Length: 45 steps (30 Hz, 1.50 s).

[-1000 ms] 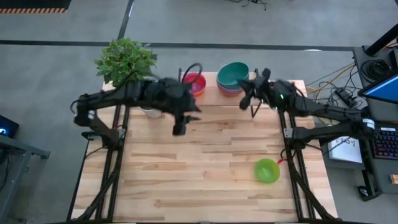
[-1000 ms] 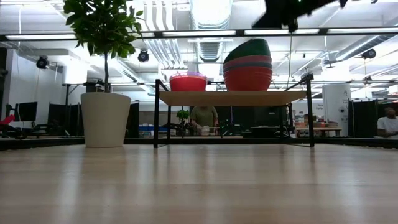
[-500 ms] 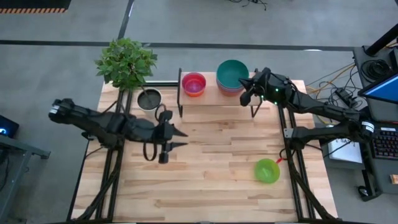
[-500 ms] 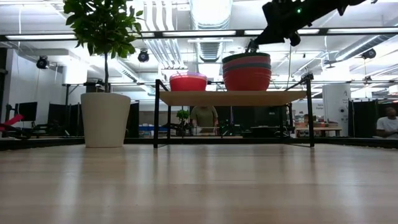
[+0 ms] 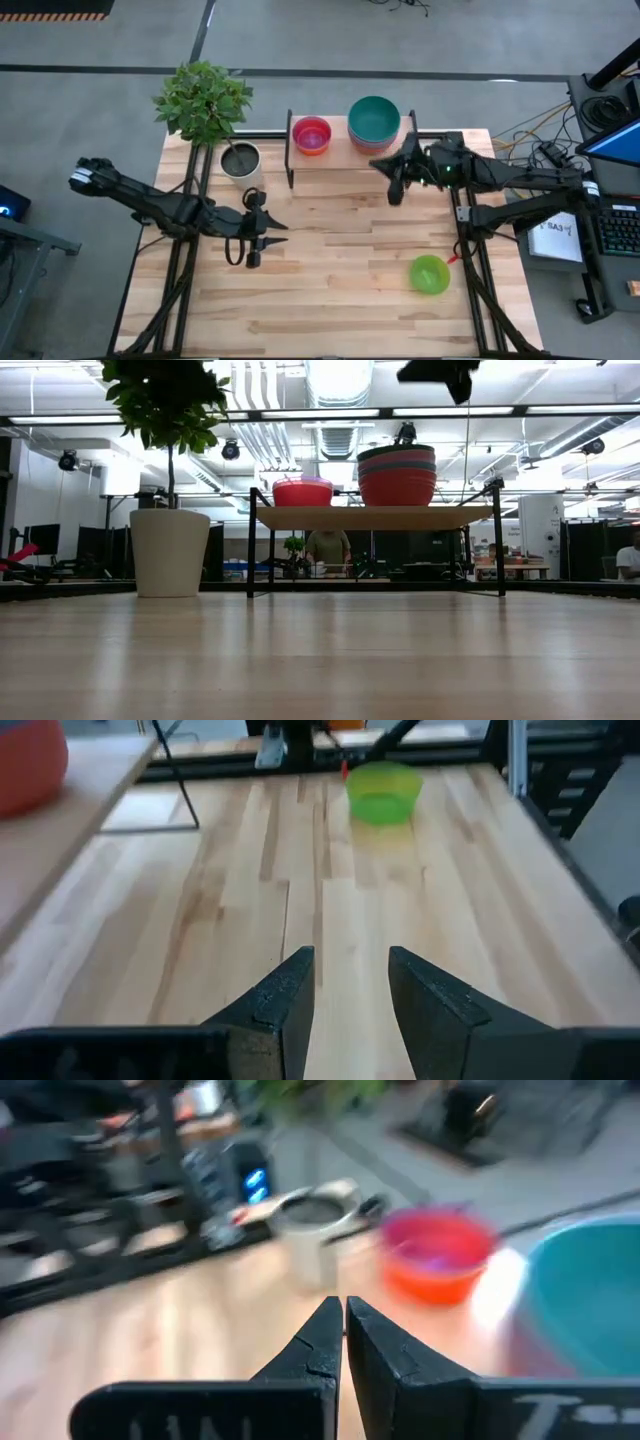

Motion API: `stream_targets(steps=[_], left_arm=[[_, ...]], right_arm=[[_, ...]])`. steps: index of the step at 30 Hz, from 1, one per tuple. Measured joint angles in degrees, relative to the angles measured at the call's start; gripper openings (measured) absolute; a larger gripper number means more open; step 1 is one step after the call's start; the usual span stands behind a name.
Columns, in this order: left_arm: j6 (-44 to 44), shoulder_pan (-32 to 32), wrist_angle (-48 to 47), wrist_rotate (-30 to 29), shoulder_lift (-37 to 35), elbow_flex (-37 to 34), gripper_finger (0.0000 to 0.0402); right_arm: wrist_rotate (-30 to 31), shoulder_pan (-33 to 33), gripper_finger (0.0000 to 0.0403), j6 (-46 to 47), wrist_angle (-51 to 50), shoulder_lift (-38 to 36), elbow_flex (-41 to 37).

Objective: Place and stack bowls onto a shelf
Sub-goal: Stack the transparent green bowl into the purple bowl on the shelf

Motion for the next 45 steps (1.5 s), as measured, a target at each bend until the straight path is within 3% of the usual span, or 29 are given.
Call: stream_targets(steps=[3,10,15,22,30,34,39,45], left_arm=[[0.0,0.0,0.4,-1.7,-1.6,-3.0,0.0113],[1.7,0.0,-0.5,-12.0,-4.8,-6.1,0.0113],[2.0,0.0,-0.7,-12.2,-6.0,-6.3,0.0113],[0.4,0.0,-1.7,-9.7,-6.5,-5.8,0.0113],[0.3,0.0,-1.7,-8.8,-6.6,-5.8,0.0113],[0.3,0.0,-1.7,-8.8,-6.9,-5.8,0.0113],[0.3,0.0,-1.7,-8.8,-7.4,-5.8,0.0113],[0.3,0.0,-1.7,-8.8,-7.6,-5.7,0.0113]], right_arm=[[-0.1,6.2,0.0009,6.4,-8.3,3.0,4.9],[-1.6,18.7,0.0009,28.1,-32.5,14.7,15.6],[-10.5,24.1,0.0009,49.0,-45.9,22.9,18.1],[-13.6,31.0,0.0033,67.2,-51.8,29.9,18.0],[-13.5,34.6,0.013,79.6,-59.5,37.5,17.9],[-13.5,35.1,0.016,80.8,-61.3,42.0,17.9],[-16.6,35.1,0.0164,80.4,-60.8,46.6,17.8],[-19.0,35.1,0.0139,78.3,-60.9,51.4,17.6]])
